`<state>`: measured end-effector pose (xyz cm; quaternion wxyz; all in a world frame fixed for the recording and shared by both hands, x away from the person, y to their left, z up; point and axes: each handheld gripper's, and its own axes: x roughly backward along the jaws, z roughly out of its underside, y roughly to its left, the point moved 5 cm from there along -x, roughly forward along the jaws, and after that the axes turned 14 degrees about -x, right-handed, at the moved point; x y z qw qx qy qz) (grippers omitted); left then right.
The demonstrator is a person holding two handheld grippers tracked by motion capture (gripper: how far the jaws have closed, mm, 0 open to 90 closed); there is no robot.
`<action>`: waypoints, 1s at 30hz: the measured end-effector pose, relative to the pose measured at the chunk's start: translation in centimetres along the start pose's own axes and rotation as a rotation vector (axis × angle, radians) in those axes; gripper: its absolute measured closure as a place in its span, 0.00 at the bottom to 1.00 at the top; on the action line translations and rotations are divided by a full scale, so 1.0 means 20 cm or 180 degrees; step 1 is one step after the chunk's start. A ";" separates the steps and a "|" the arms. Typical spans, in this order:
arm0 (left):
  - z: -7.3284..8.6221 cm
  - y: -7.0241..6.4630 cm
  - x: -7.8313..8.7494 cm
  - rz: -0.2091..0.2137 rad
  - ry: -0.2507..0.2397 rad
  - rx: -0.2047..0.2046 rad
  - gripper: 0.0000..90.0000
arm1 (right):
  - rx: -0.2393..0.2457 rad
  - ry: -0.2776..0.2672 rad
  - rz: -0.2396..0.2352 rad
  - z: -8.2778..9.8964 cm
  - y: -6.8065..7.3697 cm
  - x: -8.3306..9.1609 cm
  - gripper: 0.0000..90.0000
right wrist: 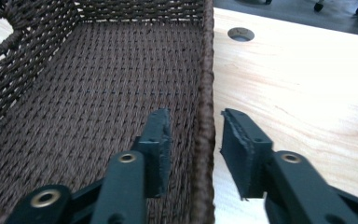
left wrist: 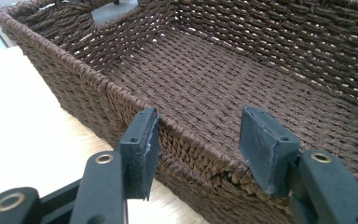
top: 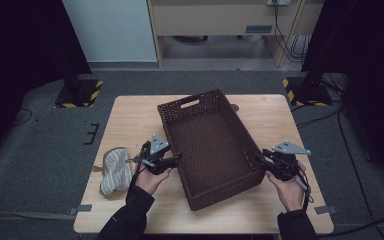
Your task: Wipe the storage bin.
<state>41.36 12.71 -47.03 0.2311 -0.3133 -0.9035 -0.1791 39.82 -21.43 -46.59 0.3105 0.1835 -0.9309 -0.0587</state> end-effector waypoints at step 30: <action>-0.02 0.09 0.06 -0.0185 -0.0079 0.0107 0.45 | 0.0002 0.0053 0.0262 0.00 -0.09 -0.09 0.83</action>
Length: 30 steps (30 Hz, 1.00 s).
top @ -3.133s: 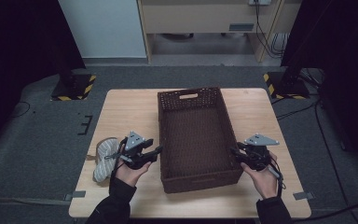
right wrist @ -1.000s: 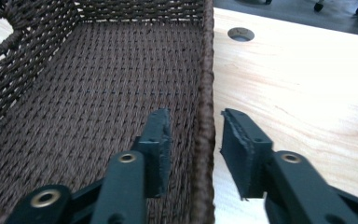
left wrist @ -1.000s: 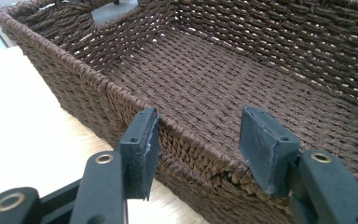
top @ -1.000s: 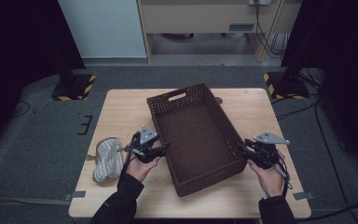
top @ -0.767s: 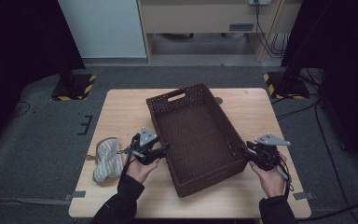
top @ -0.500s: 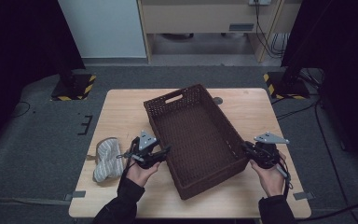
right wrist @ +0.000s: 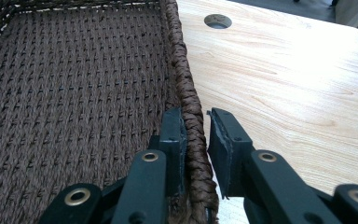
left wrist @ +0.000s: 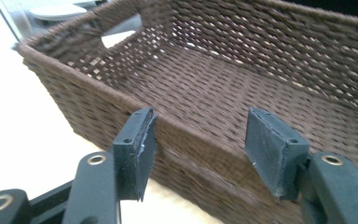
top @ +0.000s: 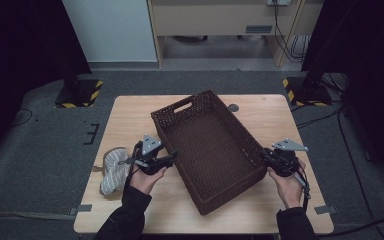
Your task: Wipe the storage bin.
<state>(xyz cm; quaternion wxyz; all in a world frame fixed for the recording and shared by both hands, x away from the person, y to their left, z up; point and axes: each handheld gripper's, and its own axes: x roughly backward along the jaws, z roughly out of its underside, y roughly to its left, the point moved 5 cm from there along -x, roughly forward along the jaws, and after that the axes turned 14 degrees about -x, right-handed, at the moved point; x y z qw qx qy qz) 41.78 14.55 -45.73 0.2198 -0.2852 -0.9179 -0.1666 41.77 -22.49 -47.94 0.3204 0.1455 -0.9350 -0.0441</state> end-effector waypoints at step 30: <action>0.04 -0.07 -0.04 -0.0059 0.0011 0.0113 0.40 | -0.0074 -0.0144 0.0085 -0.04 -0.02 0.07 0.53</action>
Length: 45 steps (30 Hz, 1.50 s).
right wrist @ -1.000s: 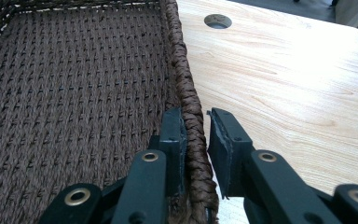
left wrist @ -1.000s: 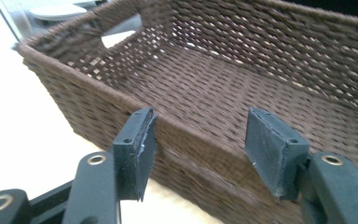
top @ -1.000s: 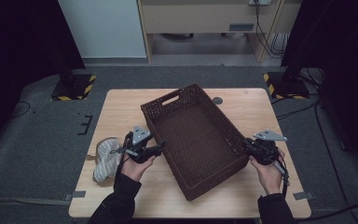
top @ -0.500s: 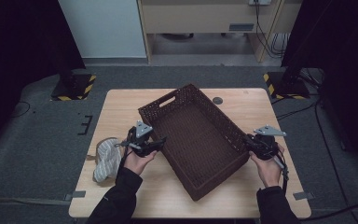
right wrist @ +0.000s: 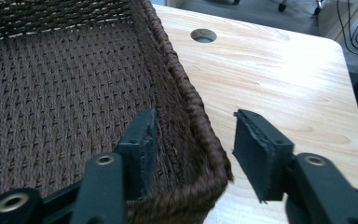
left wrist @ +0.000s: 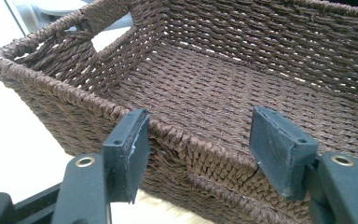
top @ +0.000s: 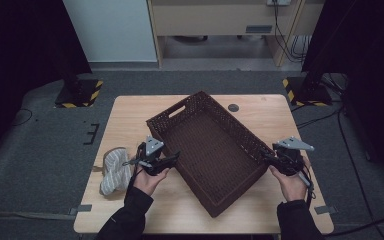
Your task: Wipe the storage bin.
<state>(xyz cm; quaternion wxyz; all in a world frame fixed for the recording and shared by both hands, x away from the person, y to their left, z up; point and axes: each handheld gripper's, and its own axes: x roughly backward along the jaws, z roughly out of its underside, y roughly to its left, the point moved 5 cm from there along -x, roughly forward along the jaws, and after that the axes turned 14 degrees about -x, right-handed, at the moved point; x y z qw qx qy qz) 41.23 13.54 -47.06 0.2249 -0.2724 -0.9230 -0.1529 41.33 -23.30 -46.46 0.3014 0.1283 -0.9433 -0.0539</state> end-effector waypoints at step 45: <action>0.03 0.50 -0.04 -0.0300 0.0020 0.0229 0.45 | -0.0028 -0.0117 0.0181 -0.05 -0.07 -0.06 0.56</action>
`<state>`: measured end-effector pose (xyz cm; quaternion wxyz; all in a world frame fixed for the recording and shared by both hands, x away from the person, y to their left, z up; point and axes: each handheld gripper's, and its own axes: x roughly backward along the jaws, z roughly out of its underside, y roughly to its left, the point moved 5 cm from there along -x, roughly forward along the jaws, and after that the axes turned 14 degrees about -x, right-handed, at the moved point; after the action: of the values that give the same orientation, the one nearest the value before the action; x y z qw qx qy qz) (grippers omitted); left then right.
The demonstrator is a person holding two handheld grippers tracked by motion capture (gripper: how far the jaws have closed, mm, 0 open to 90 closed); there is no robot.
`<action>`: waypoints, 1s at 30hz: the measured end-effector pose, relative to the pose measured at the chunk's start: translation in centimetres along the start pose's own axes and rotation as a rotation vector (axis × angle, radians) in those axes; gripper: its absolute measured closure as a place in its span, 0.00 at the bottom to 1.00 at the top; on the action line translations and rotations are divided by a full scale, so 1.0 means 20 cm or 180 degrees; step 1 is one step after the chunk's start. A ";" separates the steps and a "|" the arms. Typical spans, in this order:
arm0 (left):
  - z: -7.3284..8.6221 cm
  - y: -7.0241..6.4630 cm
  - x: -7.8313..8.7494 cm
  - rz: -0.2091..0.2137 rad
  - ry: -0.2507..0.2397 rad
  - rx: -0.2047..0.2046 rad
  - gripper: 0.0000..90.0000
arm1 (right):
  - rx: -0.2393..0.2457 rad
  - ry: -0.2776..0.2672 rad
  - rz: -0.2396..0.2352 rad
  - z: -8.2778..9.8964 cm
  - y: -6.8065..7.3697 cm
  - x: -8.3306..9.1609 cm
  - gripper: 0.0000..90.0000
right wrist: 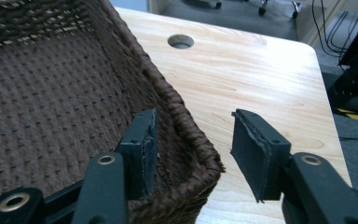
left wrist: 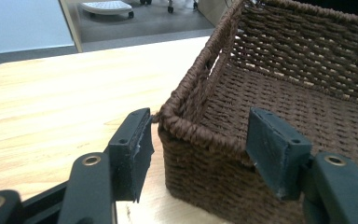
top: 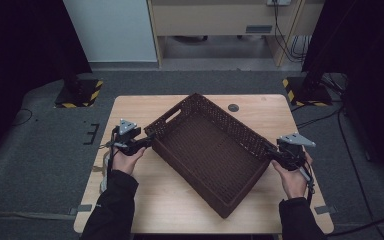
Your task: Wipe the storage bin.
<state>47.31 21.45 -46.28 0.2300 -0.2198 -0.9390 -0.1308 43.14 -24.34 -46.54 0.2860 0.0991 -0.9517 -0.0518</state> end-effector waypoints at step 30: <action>0.09 -0.11 0.13 0.0068 -0.0006 0.0152 0.45 | 0.0014 0.0092 -0.0229 0.06 0.14 0.11 0.45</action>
<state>43.47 21.04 -46.98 0.2358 -0.2244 -0.9396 -0.1057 40.30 -21.96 -45.88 0.2975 0.1345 -0.9434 -0.0586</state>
